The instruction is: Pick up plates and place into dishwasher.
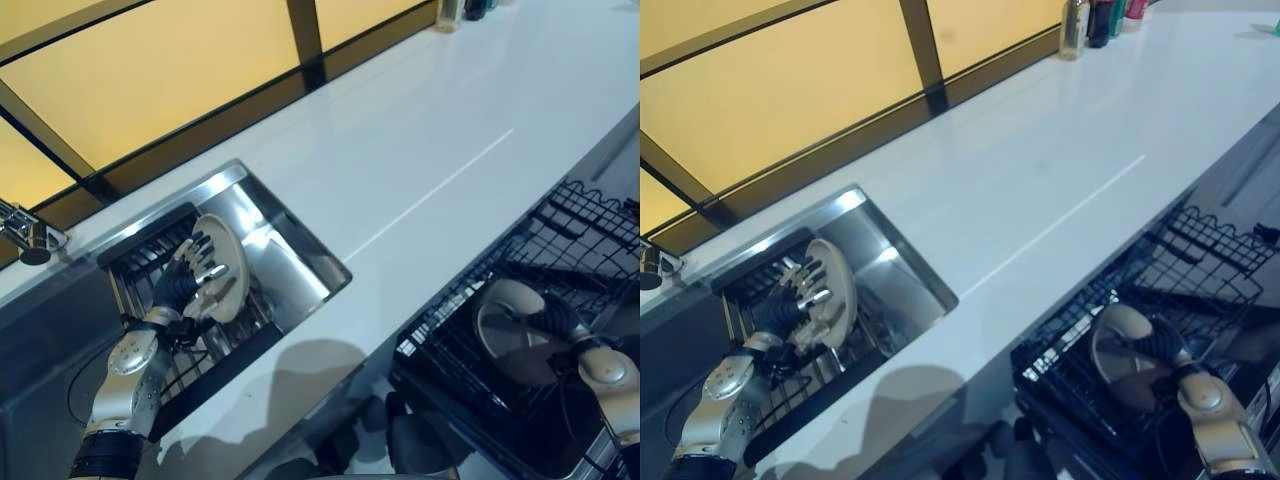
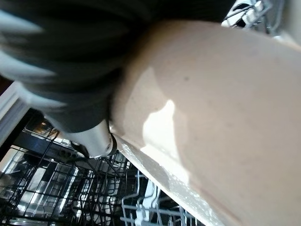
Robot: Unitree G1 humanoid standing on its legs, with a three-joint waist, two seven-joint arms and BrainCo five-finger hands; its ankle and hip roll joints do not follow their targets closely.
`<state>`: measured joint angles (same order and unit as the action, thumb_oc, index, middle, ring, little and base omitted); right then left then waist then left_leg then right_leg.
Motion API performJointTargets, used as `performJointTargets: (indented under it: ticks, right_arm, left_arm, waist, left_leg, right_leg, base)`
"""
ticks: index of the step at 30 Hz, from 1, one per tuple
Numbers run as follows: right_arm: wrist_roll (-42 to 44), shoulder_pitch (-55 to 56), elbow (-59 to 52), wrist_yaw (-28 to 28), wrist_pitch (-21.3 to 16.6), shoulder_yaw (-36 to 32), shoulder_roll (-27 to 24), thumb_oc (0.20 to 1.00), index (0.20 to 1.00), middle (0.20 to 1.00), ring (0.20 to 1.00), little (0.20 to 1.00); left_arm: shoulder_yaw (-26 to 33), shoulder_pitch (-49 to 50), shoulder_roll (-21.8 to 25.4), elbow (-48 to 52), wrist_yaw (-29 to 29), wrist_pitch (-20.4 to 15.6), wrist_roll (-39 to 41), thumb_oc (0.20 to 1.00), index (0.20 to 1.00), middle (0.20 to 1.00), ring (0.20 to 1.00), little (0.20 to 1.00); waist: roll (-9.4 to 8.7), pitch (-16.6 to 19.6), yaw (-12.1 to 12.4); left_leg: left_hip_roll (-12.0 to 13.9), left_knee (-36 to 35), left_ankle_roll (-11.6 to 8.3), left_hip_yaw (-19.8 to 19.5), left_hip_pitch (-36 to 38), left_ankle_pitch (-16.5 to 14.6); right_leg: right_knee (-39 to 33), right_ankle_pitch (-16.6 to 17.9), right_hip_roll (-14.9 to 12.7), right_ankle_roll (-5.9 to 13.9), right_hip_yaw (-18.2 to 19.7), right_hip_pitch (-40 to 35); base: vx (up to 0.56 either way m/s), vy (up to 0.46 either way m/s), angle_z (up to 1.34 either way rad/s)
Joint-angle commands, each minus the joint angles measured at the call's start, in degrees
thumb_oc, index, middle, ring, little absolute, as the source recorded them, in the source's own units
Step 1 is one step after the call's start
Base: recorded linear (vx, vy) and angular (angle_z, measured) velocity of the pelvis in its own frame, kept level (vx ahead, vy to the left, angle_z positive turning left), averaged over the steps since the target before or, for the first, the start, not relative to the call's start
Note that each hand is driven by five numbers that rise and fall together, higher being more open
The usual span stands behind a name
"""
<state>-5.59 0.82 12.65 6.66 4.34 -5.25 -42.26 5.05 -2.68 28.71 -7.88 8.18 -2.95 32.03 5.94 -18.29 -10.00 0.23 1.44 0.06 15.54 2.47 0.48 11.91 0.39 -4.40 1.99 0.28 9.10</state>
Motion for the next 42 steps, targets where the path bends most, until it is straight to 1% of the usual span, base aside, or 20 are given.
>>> performJointTargets:
  ticks: [1, 4, 8, 14, 17, 18, 19, 20, 28, 34, 42]
  right_arm:
    - [-1.72, -2.41, 4.40, -0.97, -1.16, 5.93, -1.14, 0.200, 0.200, 0.200, 0.200, 0.200]
    - [-1.83, -6.25, 6.46, -1.80, -0.81, 8.38, -2.38, 0.200, 0.200, 0.200, 0.200, 0.200]
    - [-2.03, -11.31, 8.91, -1.26, 0.21, 11.27, -3.65, 0.200, 0.200, 0.200, 0.200, 0.200]
    - [-4.60, -18.11, 13.19, -0.31, 1.67, 16.44, -5.69, 0.200, 0.200, 0.200, 0.200, 0.200]
    - [-4.33, -19.40, 14.13, -0.22, 2.64, 17.33, -6.13, 0.200, 0.200, 0.200, 0.200, 0.200]
    - [-4.20, -19.60, 14.34, -0.02, 2.92, 17.33, -6.20, 0.413, 0.413, 0.413, 0.413, 0.413]
    - [-4.13, -19.57, 14.63, -0.09, 2.81, 17.23, -6.19, 0.784, 0.784, 0.784, 0.784, 0.784]
    - [-4.12, -19.32, 14.81, -0.32, 2.64, 17.00, -6.14, 1.000, 1.000, 1.000, 1.000, 1.000]
    - [-3.57, -15.21, 14.30, -0.20, 2.67, 13.99, -4.85, 1.000, 1.000, 1.000, 1.000, 1.000]
    - [-3.10, -11.54, 15.25, -0.08, 1.57, 11.71, -3.66, 1.000, 1.000, 1.000, 1.000, 1.000]
    - [-3.30, -5.87, 14.41, 0.68, 1.77, 7.73, -0.94, 1.000, 1.000, 1.000, 1.000, 1.000]
  left_arm:
    - [-1.49, -4.02, 4.17, 2.80, -2.31, -3.03, -0.48, 1.000, 1.000, 1.000, 1.000, 1.000]
    - [-3.18, -7.17, 5.26, 2.20, -4.22, -3.90, 0.13, 1.000, 1.000, 1.000, 1.000, 1.000]
    - [-4.14, -10.72, 6.95, 1.96, -5.91, -3.94, 1.53, 1.000, 1.000, 1.000, 1.000, 1.000]
    - [-5.30, -15.28, 8.94, 1.54, -7.90, -2.94, 3.31, 1.000, 1.000, 1.000, 1.000, 1.000]
    - [-5.14, -16.05, 9.39, 1.77, -8.34, -2.41, 3.88, 1.000, 1.000, 1.000, 1.000, 1.000]
    - [-5.00, -16.07, 9.48, 1.85, -8.33, -2.32, 4.06, 1.000, 1.000, 1.000, 1.000, 1.000]
    - [-4.82, -15.98, 9.47, 1.86, -8.23, -2.34, 4.08, 1.000, 1.000, 1.000, 1.000, 1.000]
    - [-4.52, -15.82, 9.42, 1.85, -8.03, -2.41, 4.11, 1.000, 1.000, 1.000, 1.000, 1.000]
    - [-2.74, -13.36, 8.16, 2.48, -6.63, -2.57, 2.85, 1.000, 1.000, 1.000, 1.000, 1.000]
    - [-1.89, -11.71, 6.99, 2.45, -5.43, -2.10, 1.99, 1.000, 1.000, 1.000, 1.000, 1.000]
    - [-0.05, -8.57, 5.06, 2.03, -2.96, -1.58, 0.38, 1.000, 1.000, 1.000, 1.000, 1.000]
  waist:
    - [-2.13, -0.55, 2.11]
    - [-1.68, -2.81, 2.49]
    - [-0.86, -5.19, 3.08]
    - [-0.10, -7.26, 3.85]
    - [0.08, -7.64, 4.14]
    - [0.09, -7.70, 4.23]
    - [0.09, -7.77, 4.30]
    - [0.08, -7.81, 4.35]
    - [-0.72, -6.83, 4.36]
    - [-1.14, -5.37, 4.04]
    - [-2.00, -2.20, 3.36]
  left_leg:
    - [-1.40, 12.31, 2.25, -1.09, -7.71, -6.83]
    - [-1.27, 13.05, 1.98, -1.39, -10.51, -6.22]
    - [-1.27, 13.26, 1.64, -1.86, -13.21, -5.61]
    - [-1.49, 12.54, 1.16, -2.71, -15.61, -4.64]
    - [-1.58, 11.69, 0.99, -3.01, -15.76, -4.17]
    - [-1.62, 11.43, 0.95, -3.07, -15.65, -4.10]
    - [-1.63, 11.26, 0.90, -3.12, -15.56, -4.04]
    - [-1.65, 11.00, 0.88, -3.15, -15.43, -3.95]
    - [-1.53, 9.93, 0.78, -2.60, -13.10, -4.13]
    - [-1.57, 9.02, 1.01, -1.99, -10.02, -4.52]
    - [-1.60, 7.40, 1.23, -1.40, -5.23, -5.16]
  right_leg:
    - [-1.48, 0.82, -3.04, 5.56, 0.19, 2.21]
    - [-1.22, 0.92, -2.95, 5.22, -0.16, 4.13]
    - [-1.24, 0.99, -2.95, 4.60, -0.66, 6.14]
    - [-1.51, 1.09, -2.91, 3.69, -1.53, 7.98]
    - [-1.71, 1.08, -2.88, 3.43, -1.90, 8.15]
    - [-1.86, 1.05, -2.86, 3.33, -2.02, 8.00]
    - [-1.92, 1.02, -2.84, 3.25, -2.13, 7.90]
    - [-1.98, 1.00, -2.81, 3.18, -2.26, 7.81]
    - [-2.54, 0.78, -2.76, 3.09, -2.95, 5.69]
    - [-2.87, 0.65, -3.00, 3.48, -2.99, 3.16]
    - [-3.53, 0.20, -3.25, 4.22, -2.93, -1.10]
  base:
    - [-0.16, -0.059, 0.04]
    - [-0.19, -0.044, 0.08]
    - [-0.15, -0.013, 0.06]
    - [-0.09, -0.005, 0.05]
    - [-0.04, 0.009, 0.06]
    - [-0.02, 0.009, 0.06]
    - [-0.01, 0.012, 0.06]
    - [-0.01, 0.015, 0.08]
    - [0.01, 0.013, 0.08]
    - [0.05, 0.032, 0.02]
    - [0.06, 0.022, 0.01]
